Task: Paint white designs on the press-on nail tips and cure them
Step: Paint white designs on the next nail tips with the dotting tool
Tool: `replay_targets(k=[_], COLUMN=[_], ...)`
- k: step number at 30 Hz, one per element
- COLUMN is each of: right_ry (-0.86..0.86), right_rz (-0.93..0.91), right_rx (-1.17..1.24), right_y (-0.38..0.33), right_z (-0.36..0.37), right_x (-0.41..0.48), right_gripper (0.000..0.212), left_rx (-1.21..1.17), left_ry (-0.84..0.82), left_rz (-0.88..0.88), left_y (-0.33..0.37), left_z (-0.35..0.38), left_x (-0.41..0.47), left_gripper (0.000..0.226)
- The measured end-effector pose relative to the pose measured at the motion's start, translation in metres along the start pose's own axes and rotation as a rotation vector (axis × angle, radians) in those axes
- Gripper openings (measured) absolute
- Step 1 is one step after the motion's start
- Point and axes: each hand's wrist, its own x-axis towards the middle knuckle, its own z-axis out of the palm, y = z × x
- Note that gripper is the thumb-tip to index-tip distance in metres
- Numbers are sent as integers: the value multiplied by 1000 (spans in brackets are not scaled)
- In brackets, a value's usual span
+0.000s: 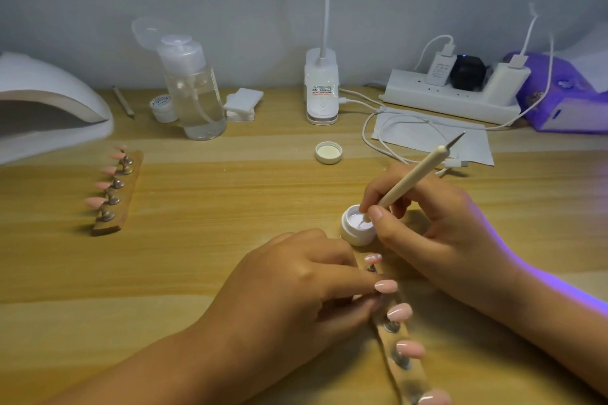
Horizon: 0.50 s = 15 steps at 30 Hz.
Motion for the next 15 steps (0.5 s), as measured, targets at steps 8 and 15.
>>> replay_targets(k=[8, 15], right_ry=[-15, 58], right_rz=[0, 91], right_rx=[-13, 117], right_y=[0, 2], right_z=[0, -1], right_x=[0, -1], right_gripper=[12, 5], left_rx=[15, 112], left_ry=[25, 98], left_rz=[36, 102], left_y=[0, 2], left_z=[0, 3], left_x=[2, -2], left_gripper=[25, 23])
